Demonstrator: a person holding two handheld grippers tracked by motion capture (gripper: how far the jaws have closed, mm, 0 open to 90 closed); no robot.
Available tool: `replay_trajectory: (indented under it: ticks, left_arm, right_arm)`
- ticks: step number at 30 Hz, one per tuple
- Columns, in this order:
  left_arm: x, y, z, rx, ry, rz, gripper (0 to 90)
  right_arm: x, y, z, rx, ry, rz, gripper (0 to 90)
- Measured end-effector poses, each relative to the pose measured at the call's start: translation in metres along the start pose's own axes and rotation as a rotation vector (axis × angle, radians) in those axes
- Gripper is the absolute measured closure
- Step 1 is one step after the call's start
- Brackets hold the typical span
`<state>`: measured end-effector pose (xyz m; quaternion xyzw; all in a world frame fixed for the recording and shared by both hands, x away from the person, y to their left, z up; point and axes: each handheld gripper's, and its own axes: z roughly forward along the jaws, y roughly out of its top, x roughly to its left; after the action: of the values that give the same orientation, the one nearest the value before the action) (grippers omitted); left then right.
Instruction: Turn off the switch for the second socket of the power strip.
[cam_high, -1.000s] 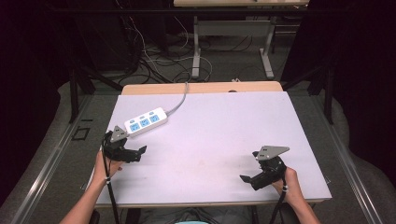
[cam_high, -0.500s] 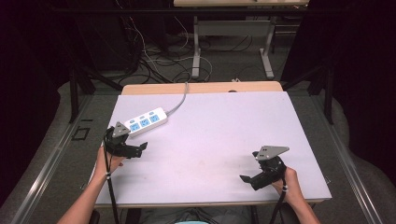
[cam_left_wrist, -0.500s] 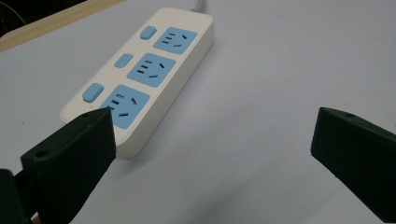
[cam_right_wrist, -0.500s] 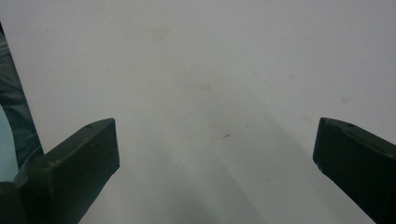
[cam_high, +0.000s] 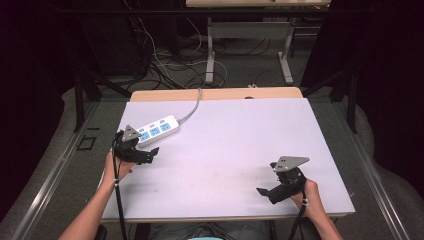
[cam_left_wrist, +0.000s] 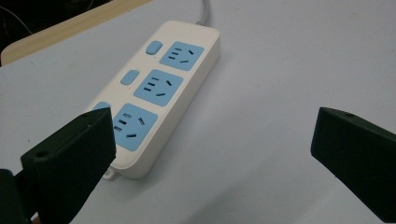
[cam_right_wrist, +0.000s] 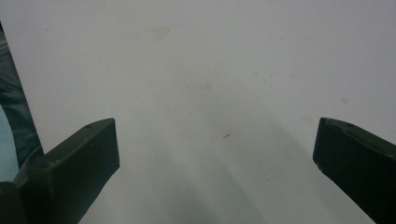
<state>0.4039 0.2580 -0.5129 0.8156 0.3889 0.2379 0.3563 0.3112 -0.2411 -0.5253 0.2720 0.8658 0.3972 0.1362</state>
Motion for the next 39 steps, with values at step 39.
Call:
replay_trajectory:
  ticks: [39]
  left_arm:
    - [0.028,0.031,0.029,0.059,0.03,-0.016,0.0]
  right_arm:
    - [0.0,0.0,0.0,0.004,-0.001,0.008,0.1]
